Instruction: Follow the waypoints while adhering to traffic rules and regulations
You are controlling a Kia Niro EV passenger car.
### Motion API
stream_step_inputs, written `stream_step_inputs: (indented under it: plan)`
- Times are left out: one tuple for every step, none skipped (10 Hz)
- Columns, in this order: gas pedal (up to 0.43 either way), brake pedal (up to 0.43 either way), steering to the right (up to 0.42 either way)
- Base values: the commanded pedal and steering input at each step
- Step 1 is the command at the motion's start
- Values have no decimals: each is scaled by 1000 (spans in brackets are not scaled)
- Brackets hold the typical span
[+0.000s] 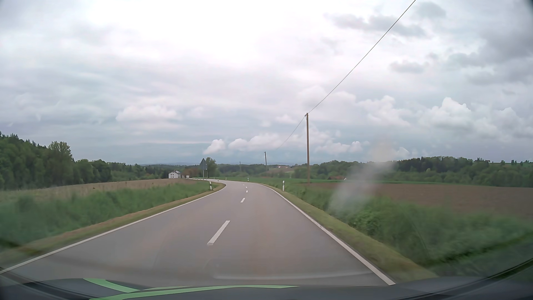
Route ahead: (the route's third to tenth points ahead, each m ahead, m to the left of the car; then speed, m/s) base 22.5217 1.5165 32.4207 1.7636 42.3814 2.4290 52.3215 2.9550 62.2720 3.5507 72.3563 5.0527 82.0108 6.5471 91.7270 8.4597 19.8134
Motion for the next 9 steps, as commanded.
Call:
stream_step_inputs:
  plan:
    - [189, 0, -1]
    - [189, 0, -1]
    - [189, 0, -3]
    - [189, 0, -4]
    - [189, 0, -5]
    - [189, 0, -6]
    - [189, 0, -6]
    - [189, 0, -7]
    - [189, 0, -8]
